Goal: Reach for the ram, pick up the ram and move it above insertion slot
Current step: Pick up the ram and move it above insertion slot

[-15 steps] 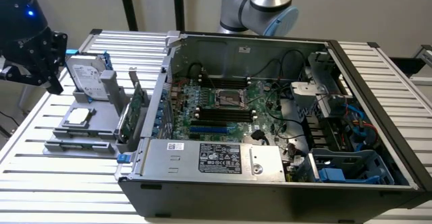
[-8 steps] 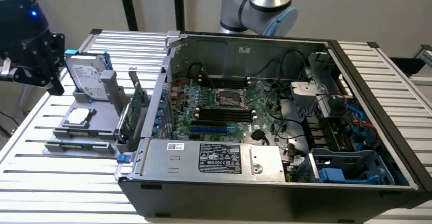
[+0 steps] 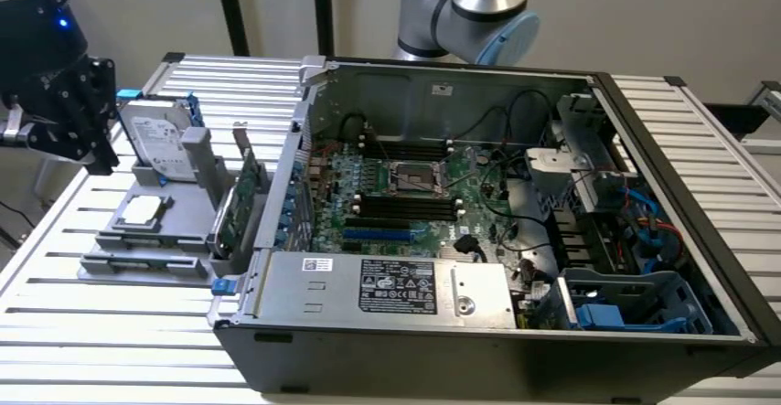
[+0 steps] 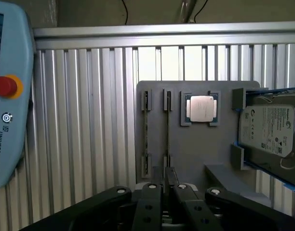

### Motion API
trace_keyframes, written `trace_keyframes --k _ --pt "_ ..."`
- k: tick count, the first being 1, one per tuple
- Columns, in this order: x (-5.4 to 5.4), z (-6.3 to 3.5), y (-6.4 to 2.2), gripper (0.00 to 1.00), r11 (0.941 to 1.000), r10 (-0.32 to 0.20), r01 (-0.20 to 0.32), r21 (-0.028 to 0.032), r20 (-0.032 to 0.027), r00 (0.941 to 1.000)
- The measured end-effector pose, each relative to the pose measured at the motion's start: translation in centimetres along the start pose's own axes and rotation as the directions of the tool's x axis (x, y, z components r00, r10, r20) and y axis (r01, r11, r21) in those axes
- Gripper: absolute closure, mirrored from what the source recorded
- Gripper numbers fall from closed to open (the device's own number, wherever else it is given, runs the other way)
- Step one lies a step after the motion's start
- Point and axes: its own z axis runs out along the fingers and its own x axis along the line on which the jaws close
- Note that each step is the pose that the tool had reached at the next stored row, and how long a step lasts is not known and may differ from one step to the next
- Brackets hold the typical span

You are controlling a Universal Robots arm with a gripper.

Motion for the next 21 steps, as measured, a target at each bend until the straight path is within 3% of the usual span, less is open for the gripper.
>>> trace_keyframes --k 2,4,5,21 --pt "0.0 0.0 0.0 0.7 1.0 0.0 0.0 0.0 -0.0001 1.0" --pt "0.0 0.04 0.0 0.7 1.0 0.0 0.0 0.0 0.0 1.0" --pt "0.0 0.17 0.0 0.64 1.0 0.0 0.0 0.0002 0.0002 1.0" --pt "0.0 3.07 -0.06 0.64 1.0 0.0 0.0 0.0006 0.0 1.0"
